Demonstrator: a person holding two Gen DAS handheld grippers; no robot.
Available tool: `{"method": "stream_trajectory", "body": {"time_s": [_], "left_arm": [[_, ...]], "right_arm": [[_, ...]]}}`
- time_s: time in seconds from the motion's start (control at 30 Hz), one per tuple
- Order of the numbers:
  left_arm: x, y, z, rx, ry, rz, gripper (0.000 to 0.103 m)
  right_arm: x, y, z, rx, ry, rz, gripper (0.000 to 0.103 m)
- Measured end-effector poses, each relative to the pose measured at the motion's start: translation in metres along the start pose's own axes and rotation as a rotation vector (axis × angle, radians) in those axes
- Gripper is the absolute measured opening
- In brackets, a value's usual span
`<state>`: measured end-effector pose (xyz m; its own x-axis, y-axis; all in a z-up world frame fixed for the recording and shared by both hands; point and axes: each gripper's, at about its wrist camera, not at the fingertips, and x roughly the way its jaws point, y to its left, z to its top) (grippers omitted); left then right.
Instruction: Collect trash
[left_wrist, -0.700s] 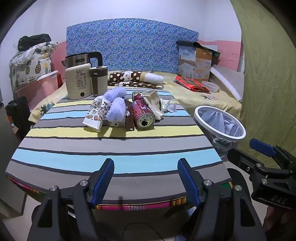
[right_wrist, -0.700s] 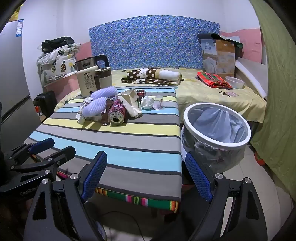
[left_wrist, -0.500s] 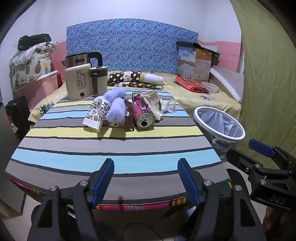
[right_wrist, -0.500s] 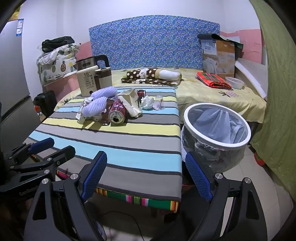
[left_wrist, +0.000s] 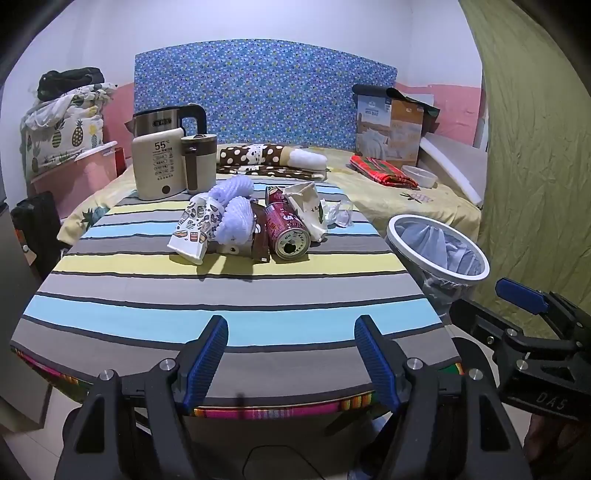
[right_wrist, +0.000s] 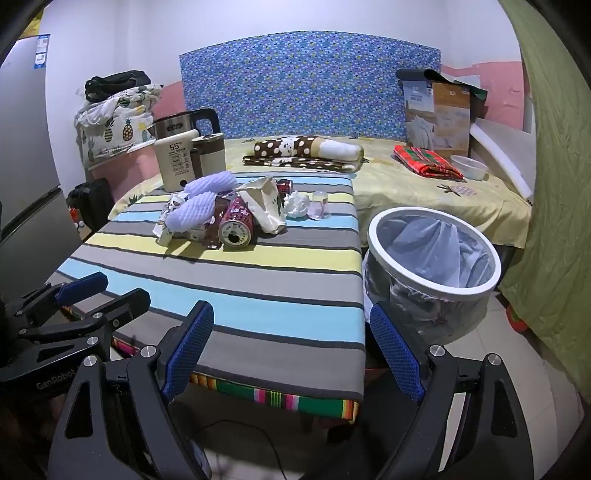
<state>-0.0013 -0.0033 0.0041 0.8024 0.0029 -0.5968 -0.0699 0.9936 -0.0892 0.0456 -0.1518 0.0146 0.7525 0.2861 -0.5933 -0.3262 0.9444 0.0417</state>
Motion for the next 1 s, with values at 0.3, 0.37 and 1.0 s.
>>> {"method": "stream_trajectory", "body": {"time_s": [0.3,0.37,1.0], "left_arm": [[-0.0033,0.0018,0.0006,0.001,-0.004,-0.012,0.071],[-0.0027,0.0021,0.0002,0.000,-0.003,-0.013,0.071],[-0.0019,0.0022,-0.0011,-0.001,-0.006,-0.013,0.071]], "right_arm": [[-0.0002,0.0012,-0.0006,-0.002,0.000,-0.002,0.087],[-0.0004,0.0012,-0.0007,-0.002,0.000,-0.002,0.088],[-0.0008,0.0006,-0.0006,-0.003,0.001,-0.002,0.088]]}}
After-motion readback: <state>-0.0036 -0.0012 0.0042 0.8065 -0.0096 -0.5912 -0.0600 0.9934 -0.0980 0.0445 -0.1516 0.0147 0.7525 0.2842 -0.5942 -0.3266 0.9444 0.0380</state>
